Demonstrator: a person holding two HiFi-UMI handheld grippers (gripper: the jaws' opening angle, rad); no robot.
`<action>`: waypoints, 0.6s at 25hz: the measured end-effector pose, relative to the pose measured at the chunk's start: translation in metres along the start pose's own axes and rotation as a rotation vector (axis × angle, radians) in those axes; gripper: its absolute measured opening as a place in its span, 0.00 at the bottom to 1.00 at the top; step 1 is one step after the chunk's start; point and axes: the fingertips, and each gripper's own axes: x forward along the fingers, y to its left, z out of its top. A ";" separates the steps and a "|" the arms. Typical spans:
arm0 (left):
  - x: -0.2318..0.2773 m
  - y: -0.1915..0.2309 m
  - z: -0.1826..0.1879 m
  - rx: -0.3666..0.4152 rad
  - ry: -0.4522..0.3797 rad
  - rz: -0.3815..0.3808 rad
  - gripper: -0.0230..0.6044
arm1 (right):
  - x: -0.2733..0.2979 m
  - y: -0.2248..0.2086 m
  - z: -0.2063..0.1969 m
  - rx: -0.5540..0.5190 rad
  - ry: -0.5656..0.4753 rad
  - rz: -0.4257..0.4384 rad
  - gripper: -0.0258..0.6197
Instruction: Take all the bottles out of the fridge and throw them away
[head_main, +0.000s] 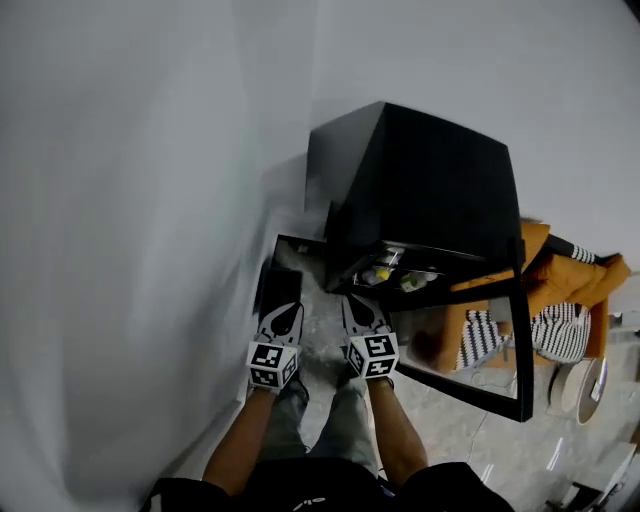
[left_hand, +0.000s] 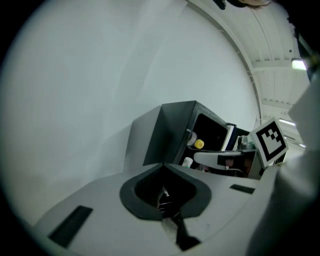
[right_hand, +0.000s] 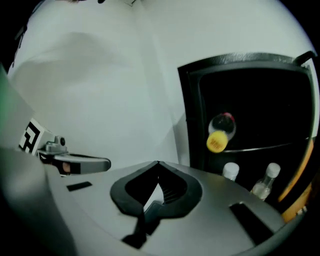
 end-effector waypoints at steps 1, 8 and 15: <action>-0.002 -0.014 0.011 0.008 -0.002 -0.015 0.04 | -0.015 -0.002 0.012 0.014 -0.009 -0.013 0.05; 0.000 -0.097 0.074 0.052 -0.025 -0.102 0.04 | -0.099 -0.019 0.080 0.035 -0.072 -0.061 0.05; 0.020 -0.149 0.115 0.099 -0.057 -0.132 0.04 | -0.141 -0.067 0.107 0.039 -0.097 -0.114 0.05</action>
